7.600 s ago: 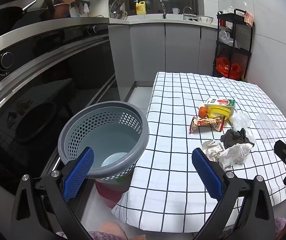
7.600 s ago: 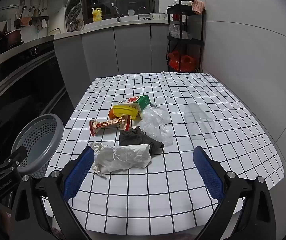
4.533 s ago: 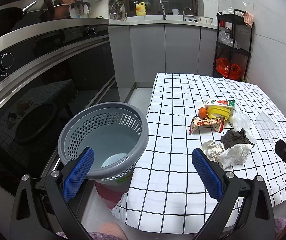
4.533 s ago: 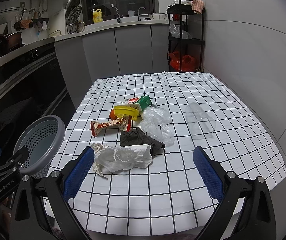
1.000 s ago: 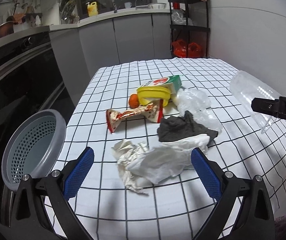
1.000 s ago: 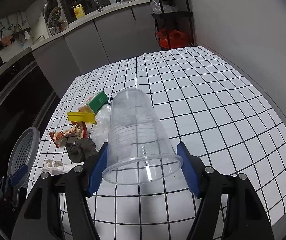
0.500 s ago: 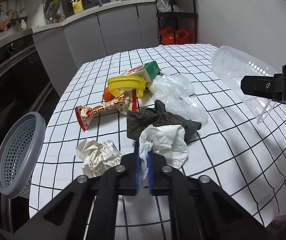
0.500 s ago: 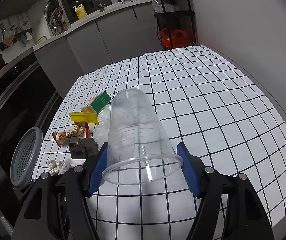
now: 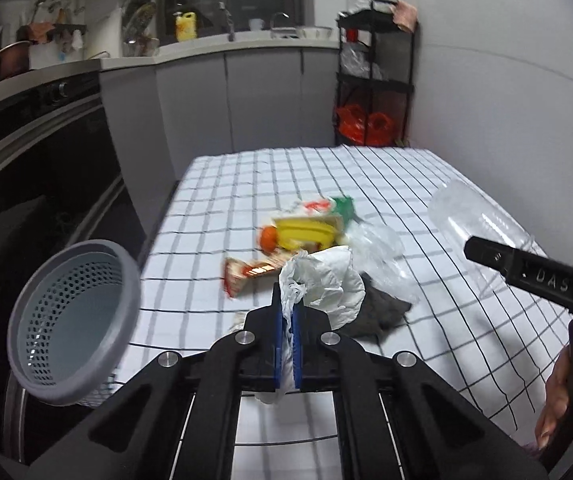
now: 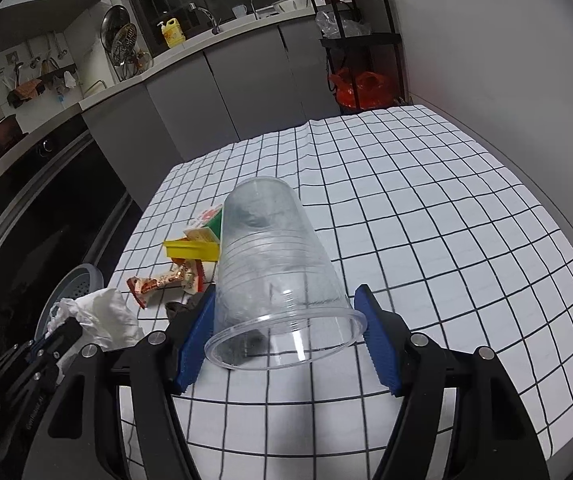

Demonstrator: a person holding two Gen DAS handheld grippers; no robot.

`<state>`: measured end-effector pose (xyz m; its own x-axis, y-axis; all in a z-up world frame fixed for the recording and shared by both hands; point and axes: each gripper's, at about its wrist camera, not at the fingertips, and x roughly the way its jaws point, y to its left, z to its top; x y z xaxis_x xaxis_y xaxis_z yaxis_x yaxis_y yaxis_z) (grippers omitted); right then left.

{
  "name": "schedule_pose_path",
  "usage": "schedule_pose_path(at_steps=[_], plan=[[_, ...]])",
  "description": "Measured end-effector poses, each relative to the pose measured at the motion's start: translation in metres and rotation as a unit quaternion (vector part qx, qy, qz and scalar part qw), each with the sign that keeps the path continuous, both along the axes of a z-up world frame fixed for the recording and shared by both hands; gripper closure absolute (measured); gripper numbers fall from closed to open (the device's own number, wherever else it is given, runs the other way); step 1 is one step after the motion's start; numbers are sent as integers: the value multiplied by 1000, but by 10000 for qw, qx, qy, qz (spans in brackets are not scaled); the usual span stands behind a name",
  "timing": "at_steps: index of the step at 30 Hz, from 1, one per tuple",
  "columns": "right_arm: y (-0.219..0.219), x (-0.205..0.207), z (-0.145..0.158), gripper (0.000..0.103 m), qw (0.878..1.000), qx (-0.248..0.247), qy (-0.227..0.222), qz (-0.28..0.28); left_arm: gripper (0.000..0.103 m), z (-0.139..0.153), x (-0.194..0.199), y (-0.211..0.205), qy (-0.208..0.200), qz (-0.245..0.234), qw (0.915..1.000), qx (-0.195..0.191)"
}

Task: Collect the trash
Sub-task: 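Carry the tissue in the left gripper and cup in the right over the gray basket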

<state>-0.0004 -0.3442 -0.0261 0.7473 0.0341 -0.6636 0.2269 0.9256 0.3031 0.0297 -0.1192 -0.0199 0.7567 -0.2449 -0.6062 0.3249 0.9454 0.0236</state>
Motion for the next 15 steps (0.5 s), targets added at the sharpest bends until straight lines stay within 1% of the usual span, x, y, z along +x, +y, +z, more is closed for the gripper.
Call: schedule_pose_path(at_steps=[3,6,9,12,15], plan=[[20,7,10,37,9996,59,-194,180,99,13,5,28,-122,268,9996,16],[49,18,19,37,9985,23,-301,449,99,23,12,68,-216,631,9978,34],[82,30,21,37,9968,-24,-317,738,99,29,19,105,-244,925,9954,1],[112,41,24,37,9943,12,-295,1024,99,33,22,138,-308,1177,9926,27],[146,51,29,37,9908,-68,-339,1307,99,33,28,165,-325,1390,9897,88]])
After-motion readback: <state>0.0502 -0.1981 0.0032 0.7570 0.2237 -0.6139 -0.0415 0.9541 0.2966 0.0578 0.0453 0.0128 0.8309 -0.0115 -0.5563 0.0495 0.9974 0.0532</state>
